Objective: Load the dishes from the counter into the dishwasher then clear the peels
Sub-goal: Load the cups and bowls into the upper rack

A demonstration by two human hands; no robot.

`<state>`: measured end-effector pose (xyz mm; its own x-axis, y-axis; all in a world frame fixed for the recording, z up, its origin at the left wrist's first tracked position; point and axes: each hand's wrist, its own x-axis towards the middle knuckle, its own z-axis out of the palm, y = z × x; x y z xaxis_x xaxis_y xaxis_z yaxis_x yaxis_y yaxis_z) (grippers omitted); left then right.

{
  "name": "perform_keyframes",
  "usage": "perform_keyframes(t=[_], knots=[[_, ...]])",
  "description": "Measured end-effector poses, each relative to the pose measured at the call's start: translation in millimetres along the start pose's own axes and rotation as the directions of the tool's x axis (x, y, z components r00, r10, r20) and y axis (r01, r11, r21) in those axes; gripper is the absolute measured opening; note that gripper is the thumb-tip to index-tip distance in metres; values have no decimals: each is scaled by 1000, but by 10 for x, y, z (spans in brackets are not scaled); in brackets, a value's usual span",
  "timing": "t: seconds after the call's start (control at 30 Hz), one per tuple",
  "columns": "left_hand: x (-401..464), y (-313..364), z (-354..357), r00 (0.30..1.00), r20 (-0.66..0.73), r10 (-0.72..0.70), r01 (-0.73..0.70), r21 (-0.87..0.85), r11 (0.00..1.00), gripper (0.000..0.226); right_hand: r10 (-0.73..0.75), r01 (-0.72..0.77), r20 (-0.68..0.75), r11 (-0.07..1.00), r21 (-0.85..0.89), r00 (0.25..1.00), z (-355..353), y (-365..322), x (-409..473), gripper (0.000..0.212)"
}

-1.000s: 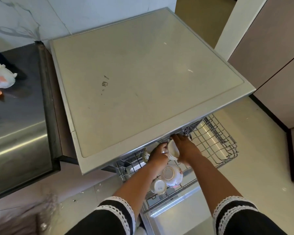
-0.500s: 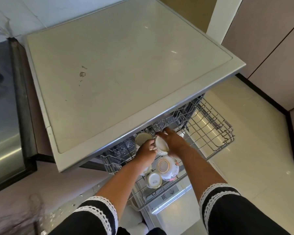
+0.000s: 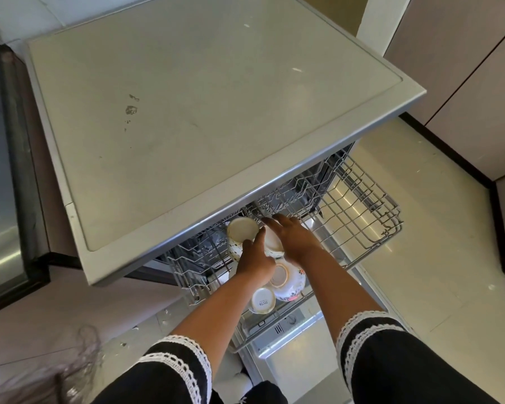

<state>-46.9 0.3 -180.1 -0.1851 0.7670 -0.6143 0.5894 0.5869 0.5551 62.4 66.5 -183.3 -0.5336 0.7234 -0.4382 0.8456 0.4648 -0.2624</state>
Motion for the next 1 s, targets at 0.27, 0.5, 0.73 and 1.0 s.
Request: perform_keyframes(t=[0.27,0.5,0.73,1.0], knots=[[-108,-19,-103,987,-78,141,-97,415,905,62,142,-143,14,984,110,990,44,-34,-152,104],[-164,-74,-162,956,-95,279,-186,538,822,54,189,-193,38,975,112,981,107,-72,-196,111],[-232,-125,-173,930,-89,357,-247,568,785,65,227,-227,18,973,51,974,102,-111,-318,108],[-445,-158,-219,933,-61,356,-230,660,716,82,233,-232,-18,973,17,972,22,-142,-559,103]])
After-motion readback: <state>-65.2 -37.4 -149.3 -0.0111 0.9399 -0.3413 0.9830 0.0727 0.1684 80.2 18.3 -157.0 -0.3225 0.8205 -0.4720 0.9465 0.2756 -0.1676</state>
